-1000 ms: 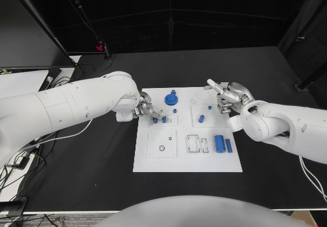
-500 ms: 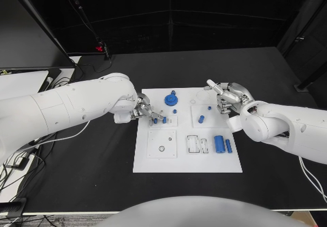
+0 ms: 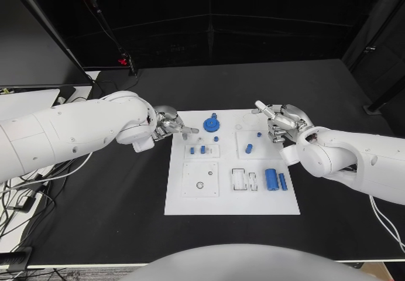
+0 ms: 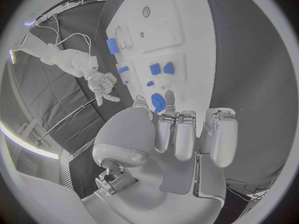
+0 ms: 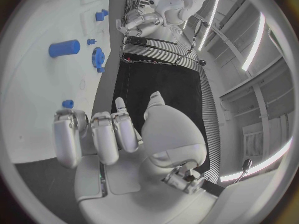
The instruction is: Assemble the parts on the task board
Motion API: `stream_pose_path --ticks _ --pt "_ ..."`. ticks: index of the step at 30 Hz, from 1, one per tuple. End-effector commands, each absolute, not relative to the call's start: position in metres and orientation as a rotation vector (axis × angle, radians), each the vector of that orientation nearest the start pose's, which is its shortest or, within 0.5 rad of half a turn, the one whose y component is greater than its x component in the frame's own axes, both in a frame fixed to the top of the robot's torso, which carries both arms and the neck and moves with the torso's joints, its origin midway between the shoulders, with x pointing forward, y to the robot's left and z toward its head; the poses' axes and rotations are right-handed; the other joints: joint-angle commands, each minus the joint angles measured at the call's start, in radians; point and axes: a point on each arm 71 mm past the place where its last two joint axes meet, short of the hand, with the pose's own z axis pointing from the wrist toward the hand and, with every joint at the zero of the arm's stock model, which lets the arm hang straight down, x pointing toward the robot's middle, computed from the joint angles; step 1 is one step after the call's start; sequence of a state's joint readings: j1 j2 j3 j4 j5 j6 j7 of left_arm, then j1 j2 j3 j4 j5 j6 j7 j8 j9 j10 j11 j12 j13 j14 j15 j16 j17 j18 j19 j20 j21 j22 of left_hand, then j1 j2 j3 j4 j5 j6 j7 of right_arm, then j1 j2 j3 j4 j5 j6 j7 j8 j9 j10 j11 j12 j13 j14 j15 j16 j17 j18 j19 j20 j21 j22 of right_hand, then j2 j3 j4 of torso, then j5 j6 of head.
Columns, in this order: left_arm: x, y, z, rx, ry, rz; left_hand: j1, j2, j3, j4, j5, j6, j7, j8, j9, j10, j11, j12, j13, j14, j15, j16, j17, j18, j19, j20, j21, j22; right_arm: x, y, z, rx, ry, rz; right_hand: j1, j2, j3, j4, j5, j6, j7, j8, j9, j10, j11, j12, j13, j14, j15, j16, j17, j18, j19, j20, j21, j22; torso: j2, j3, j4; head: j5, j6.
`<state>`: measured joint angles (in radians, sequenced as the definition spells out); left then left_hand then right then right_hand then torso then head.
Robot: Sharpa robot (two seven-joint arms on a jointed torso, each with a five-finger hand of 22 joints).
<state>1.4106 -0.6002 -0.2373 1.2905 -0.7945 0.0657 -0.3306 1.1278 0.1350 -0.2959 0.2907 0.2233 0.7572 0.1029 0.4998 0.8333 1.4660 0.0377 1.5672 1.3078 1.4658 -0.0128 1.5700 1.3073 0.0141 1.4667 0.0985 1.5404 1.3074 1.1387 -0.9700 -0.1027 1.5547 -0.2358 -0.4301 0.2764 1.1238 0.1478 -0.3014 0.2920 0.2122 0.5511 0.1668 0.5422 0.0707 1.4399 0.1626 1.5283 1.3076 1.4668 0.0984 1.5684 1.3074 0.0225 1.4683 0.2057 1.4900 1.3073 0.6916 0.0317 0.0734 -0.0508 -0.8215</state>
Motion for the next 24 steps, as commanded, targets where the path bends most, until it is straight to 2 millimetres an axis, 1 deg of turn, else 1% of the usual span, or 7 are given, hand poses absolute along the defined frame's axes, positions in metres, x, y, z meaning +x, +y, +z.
stream_pose_path --ticks 1,5,6,10,12,17,24 --pt "0.534 0.151 -0.172 -0.313 1.970 -0.880 0.034 -0.009 -0.011 -0.003 0.019 -0.036 0.008 0.016 -0.015 0.032 0.011 -0.056 0.213 0.105 0.012 0.001 0.264 -0.006 0.077 0.013 0.009 0.253 0.461 -0.268 -0.228 1.028 1.556 1.187 -0.001 0.008 -0.007 0.000 0.005 -0.004 0.068 0.005 -0.001 0.000 0.000 -0.003 0.147 0.104 0.006 0.002 0.263 0.008 0.005 0.007 -0.005 0.223 0.001 -0.0004 -0.0005 0.000 0.000" --pt "0.534 0.152 -0.158 -0.356 1.791 -1.007 0.083 -0.016 -0.022 -0.002 0.040 -0.064 0.022 0.020 -0.084 -0.519 0.025 -0.573 -0.201 0.105 0.023 0.001 0.264 0.002 0.047 0.023 -0.013 0.241 0.461 -0.268 -0.228 1.027 1.554 1.187 -0.001 0.008 -0.007 0.000 0.005 -0.004 0.068 0.005 -0.001 0.000 0.000 -0.003 0.147 0.104 0.006 0.002 0.263 0.008 0.005 0.007 -0.005 0.223 0.001 -0.0020 -0.0018 -0.001 0.000" --pt "0.534 0.152 -0.155 -0.363 1.749 -1.040 0.103 -0.016 -0.022 -0.002 0.046 -0.078 0.029 0.013 -0.103 -0.608 0.032 -0.679 -0.286 0.105 0.029 0.001 0.264 0.004 0.041 0.026 -0.017 0.239 0.461 -0.268 -0.228 1.027 1.553 1.187 -0.001 0.008 -0.007 0.000 0.005 -0.004 0.068 0.005 -0.001 0.000 0.000 -0.003 0.147 0.104 0.006 0.002 0.263 0.008 0.005 0.007 -0.005 0.223 0.001 -0.0027 -0.0033 0.000 0.000" --pt "0.533 0.147 -0.147 -0.330 1.592 -1.157 0.221 -0.029 -0.008 -0.009 0.088 -0.138 0.065 -0.033 -0.186 -0.753 0.071 -0.923 -0.505 0.105 0.059 0.001 0.264 -0.002 0.060 0.048 -0.002 0.247 0.460 -0.269 -0.227 1.025 1.548 1.188 -0.001 0.009 -0.007 0.000 0.005 -0.004 0.068 0.006 -0.001 0.000 0.000 -0.003 0.147 0.104 0.006 0.002 0.263 0.008 0.005 0.007 -0.005 0.223 0.001 -0.0016 -0.0030 0.001 0.002" --pt "0.532 0.143 -0.147 -0.292 1.543 -1.186 0.291 -0.043 0.005 -0.020 0.118 -0.171 0.080 -0.063 -0.224 -0.773 0.088 -0.981 -0.574 0.105 0.073 0.001 0.264 -0.007 0.078 0.060 0.011 0.254 0.460 -0.269 -0.227 1.023 1.546 1.190 -0.001 0.009 -0.007 0.000 0.006 -0.004 0.068 0.006 -0.001 0.000 0.000 -0.003 0.147 0.104 0.006 0.002 0.263 0.008 0.005 0.007 -0.005 0.223 0.001 -0.0019 -0.0037 0.001 0.004" --pt "0.531 0.133 -0.152 -0.149 1.463 -1.187 0.403 -0.075 0.030 -0.021 0.126 -0.216 0.108 -0.127 -0.321 -0.818 0.116 -1.077 -0.714 0.105 0.099 0.001 0.264 -0.011 0.095 0.087 0.024 0.260 0.460 -0.269 -0.226 1.019 1.541 1.194 -0.001 0.009 -0.007 -0.001 0.006 -0.004 0.068 0.006 -0.001 0.000 0.000 -0.003 0.147 0.104 0.006 0.002 0.263 0.008 0.005 0.007 -0.005 0.223 0.001 -0.0010 -0.0026 0.003 0.009" --pt "0.527 0.115 -0.165 0.197 1.381 -1.129 0.481 -0.129 0.119 -0.002 0.039 -0.150 0.107 -0.151 -0.437 -0.794 0.117 -1.133 -0.873 0.105 0.100 0.001 0.264 -0.014 0.104 0.095 0.030 0.263 0.460 -0.268 -0.226 1.011 1.531 1.202 0.000 0.010 -0.007 -0.001 0.009 -0.004 0.068 0.007 -0.001 0.000 0.000 -0.002 0.147 0.104 0.006 0.002 0.263 0.008 0.006 0.007 -0.004 0.223 0.002 -0.0024 -0.0040 0.001 0.016"
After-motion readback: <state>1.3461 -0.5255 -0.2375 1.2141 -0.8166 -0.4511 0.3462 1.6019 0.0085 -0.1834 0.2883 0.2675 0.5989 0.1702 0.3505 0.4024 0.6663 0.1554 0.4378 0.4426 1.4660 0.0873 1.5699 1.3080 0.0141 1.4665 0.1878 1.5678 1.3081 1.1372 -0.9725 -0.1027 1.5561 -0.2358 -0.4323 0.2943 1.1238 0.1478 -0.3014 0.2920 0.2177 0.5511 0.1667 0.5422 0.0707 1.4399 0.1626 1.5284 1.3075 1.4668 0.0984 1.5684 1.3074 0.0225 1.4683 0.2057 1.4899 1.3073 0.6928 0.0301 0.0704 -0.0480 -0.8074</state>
